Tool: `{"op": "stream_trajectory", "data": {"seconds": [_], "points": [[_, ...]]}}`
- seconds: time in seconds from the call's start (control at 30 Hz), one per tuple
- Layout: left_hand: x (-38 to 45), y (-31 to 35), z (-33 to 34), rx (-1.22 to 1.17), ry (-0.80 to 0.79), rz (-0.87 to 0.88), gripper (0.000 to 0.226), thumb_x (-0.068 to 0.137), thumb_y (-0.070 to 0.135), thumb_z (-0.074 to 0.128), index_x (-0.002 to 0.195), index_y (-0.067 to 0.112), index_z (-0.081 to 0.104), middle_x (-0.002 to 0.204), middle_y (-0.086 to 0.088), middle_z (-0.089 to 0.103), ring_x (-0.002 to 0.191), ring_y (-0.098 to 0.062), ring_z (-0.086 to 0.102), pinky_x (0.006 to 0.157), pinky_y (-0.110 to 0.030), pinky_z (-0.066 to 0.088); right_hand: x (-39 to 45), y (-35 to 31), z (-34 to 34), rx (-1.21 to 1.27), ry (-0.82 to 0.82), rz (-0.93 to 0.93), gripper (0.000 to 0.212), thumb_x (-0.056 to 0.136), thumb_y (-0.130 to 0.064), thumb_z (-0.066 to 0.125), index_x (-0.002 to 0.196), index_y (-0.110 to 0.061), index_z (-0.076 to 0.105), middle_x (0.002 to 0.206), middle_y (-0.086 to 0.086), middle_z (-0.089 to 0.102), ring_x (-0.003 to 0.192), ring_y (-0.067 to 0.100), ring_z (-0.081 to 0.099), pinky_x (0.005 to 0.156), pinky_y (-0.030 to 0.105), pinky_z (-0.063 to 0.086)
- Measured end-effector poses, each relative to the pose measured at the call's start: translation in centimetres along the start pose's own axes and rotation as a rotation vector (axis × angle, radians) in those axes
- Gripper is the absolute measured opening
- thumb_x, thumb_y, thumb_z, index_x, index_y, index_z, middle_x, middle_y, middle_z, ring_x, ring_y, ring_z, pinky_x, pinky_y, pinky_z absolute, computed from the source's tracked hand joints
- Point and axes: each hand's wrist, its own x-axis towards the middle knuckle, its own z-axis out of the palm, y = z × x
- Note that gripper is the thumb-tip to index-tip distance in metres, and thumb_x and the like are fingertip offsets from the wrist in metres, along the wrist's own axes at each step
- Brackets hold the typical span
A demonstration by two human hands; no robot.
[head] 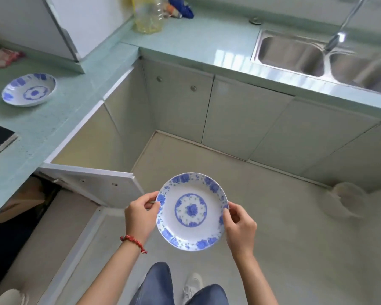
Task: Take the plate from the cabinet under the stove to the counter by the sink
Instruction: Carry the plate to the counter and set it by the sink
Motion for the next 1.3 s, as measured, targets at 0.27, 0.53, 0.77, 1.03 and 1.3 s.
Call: {"op": "stream_trajectory", "data": {"seconds": [0.27, 0.53, 0.77, 1.03, 1.3], "points": [[4.7, 6.0, 7.7, -0.004, -0.117, 0.033, 0.021, 0.075, -0.002, 0.063, 0.090, 0.011, 0.071, 0.076, 0.001, 0.069, 0.065, 0.000, 0.061, 0.058, -0.011, 0.043, 7.3, 0.6, -4.3, -0.015, 0.121, 0.042, 0.032, 0.080, -0.006, 0.061, 0.073, -0.037, 0.062, 0.066, -0.012, 0.067, 0.062, 0.005, 0.061, 0.056, 0.013, 0.047], [16.2, 10.7, 13.0, -0.040, -0.154, 0.047, 0.020, 0.075, 0.000, 0.063, 0.089, 0.013, 0.071, 0.070, 0.004, 0.068, 0.065, -0.002, 0.063, 0.054, -0.007, 0.048, 19.8, -1.3, -1.9, -0.020, 0.152, 0.029, 0.036, 0.079, -0.004, 0.061, 0.073, -0.040, 0.062, 0.059, -0.022, 0.067, 0.061, -0.001, 0.061, 0.054, 0.003, 0.043], [26.4, 16.0, 16.1, -0.035, -0.166, 0.070, 0.021, 0.076, 0.000, 0.062, 0.091, 0.013, 0.071, 0.074, 0.001, 0.069, 0.067, -0.009, 0.064, 0.063, -0.018, 0.048, 30.9, -4.5, 0.6, -0.054, 0.172, 0.003, 0.022, 0.079, -0.006, 0.063, 0.082, -0.027, 0.069, 0.066, -0.018, 0.067, 0.065, -0.001, 0.062, 0.056, 0.004, 0.044], [34.0, 20.2, 21.4, -0.069, -0.114, 0.032, 0.021, 0.077, 0.001, 0.063, 0.093, 0.011, 0.070, 0.075, 0.001, 0.069, 0.069, -0.002, 0.064, 0.057, -0.012, 0.046, 42.5, -6.2, 0.9, -0.097, 0.119, -0.043, 0.016, 0.079, -0.005, 0.063, 0.086, -0.018, 0.070, 0.069, -0.021, 0.066, 0.065, -0.006, 0.061, 0.057, 0.002, 0.043], [39.1, 23.5, 25.2, -0.138, 0.048, -0.059, 0.021, 0.078, 0.001, 0.062, 0.095, 0.011, 0.069, 0.080, 0.001, 0.070, 0.070, -0.002, 0.064, 0.058, -0.013, 0.047, 54.1, -8.6, 1.8, -0.116, -0.074, -0.137, 0.015, 0.081, -0.007, 0.062, 0.088, -0.018, 0.070, 0.069, -0.020, 0.065, 0.064, -0.008, 0.060, 0.054, 0.002, 0.043]]}}
